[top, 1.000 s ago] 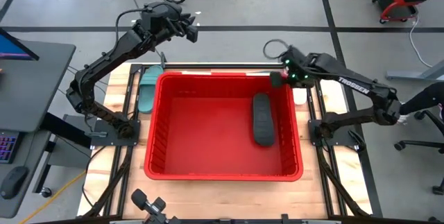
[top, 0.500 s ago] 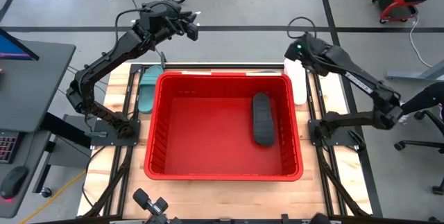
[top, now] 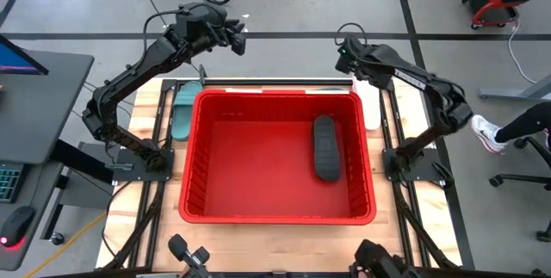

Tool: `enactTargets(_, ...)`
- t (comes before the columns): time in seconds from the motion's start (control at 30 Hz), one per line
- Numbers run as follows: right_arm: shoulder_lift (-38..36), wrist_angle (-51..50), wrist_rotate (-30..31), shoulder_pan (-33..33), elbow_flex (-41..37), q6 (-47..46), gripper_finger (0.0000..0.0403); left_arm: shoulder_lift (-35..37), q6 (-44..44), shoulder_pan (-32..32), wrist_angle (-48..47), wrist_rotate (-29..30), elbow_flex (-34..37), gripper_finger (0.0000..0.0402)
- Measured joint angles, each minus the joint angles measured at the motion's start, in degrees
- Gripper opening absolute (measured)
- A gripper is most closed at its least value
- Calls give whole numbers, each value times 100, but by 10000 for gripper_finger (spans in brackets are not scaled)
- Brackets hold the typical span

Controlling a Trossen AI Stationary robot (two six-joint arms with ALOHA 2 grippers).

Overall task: Pick and place slides into bin
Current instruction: Put the right pink slide into the red bin

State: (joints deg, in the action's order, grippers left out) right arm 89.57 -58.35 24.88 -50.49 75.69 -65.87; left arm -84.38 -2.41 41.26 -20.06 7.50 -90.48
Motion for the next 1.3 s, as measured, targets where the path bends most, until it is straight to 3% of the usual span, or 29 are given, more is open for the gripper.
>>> enactTargets(0.27,792,-49,-1254,-503,465,958,339,0,496,53,-536,-42,0,108)
enactTargets(0.37,823,-46,-1387,-634,447,1459,340,0,618,129,-740,-42,0,108)
enactTargets(0.7,1037,21,-1336,-1024,445,2829,342,1,812,521,-770,-42,0,108)
enactTargets(0.97,1481,421,-1431,-973,438,3860,341,1,823,848,-397,-41,0,108)
enactTargets(1.3,1789,484,-305,-1016,436,4128,341,-281,764,1022,759,-33,-4,108)
